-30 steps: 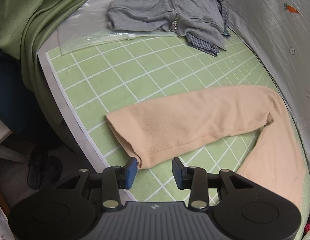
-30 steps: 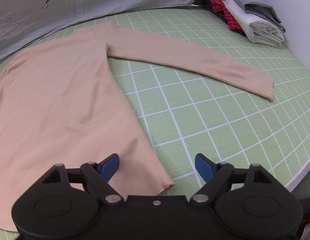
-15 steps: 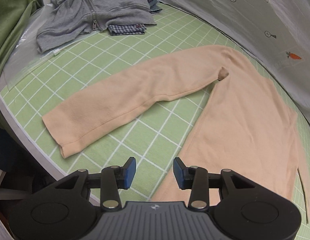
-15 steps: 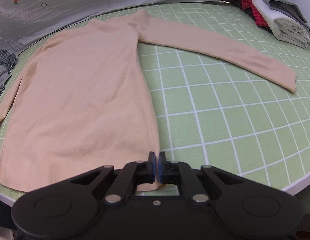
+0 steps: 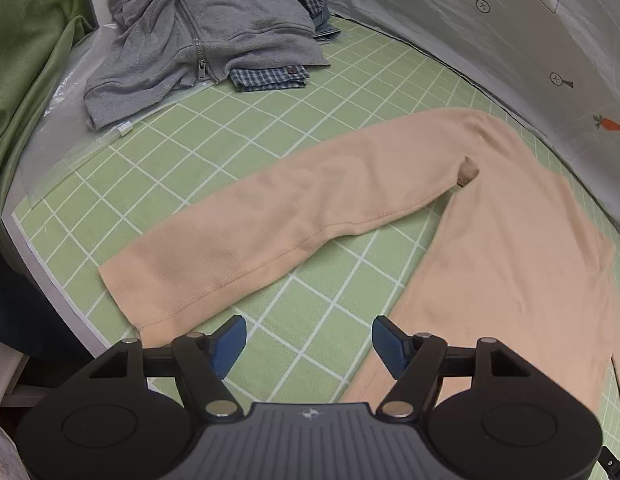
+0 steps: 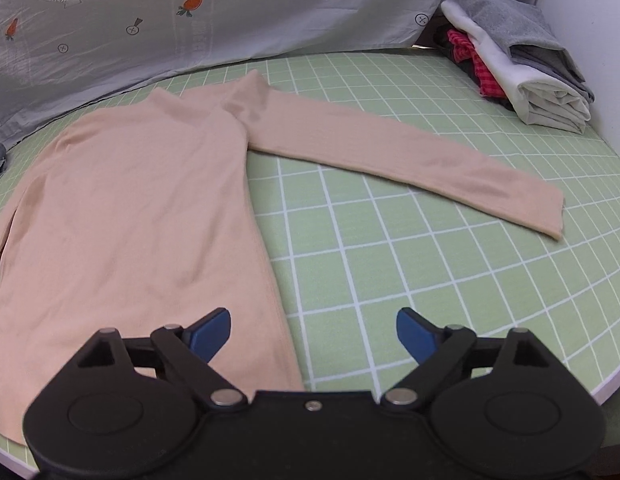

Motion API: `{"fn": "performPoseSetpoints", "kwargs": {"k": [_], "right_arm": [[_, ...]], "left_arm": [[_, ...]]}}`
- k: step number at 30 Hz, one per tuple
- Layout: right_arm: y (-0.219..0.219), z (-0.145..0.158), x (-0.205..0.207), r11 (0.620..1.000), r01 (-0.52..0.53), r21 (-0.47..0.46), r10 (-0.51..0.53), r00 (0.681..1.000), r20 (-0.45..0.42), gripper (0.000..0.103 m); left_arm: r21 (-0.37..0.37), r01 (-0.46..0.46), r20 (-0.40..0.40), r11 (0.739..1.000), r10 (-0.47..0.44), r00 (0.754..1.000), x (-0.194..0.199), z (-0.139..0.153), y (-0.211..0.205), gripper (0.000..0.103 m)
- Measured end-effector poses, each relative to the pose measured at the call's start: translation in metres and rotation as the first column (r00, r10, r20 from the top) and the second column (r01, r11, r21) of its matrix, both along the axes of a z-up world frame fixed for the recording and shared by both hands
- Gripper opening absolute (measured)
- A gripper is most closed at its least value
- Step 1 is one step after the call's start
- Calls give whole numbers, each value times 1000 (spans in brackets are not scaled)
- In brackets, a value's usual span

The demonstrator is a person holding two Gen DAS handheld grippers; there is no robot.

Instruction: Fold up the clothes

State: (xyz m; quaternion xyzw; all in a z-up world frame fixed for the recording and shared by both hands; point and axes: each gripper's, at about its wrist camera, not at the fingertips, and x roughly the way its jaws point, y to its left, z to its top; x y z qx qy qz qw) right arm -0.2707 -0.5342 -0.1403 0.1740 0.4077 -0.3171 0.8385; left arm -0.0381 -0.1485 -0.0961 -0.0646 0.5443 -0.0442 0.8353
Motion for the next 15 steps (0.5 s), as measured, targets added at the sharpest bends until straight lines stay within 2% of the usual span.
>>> {"fn": "performPoseSetpoints", "kwargs": {"k": [9, 15], "right_arm": [[-46, 21, 75, 1000, -1, -31, 3, 999, 48, 94], [-91, 23, 153, 998, -52, -47, 55, 996, 64, 94]], "left_arm": [[14, 1, -12, 1000, -1, 1000, 54, -6, -27, 75], [29, 12, -12, 999, -12, 1000, 115, -15, -65, 78]]}}
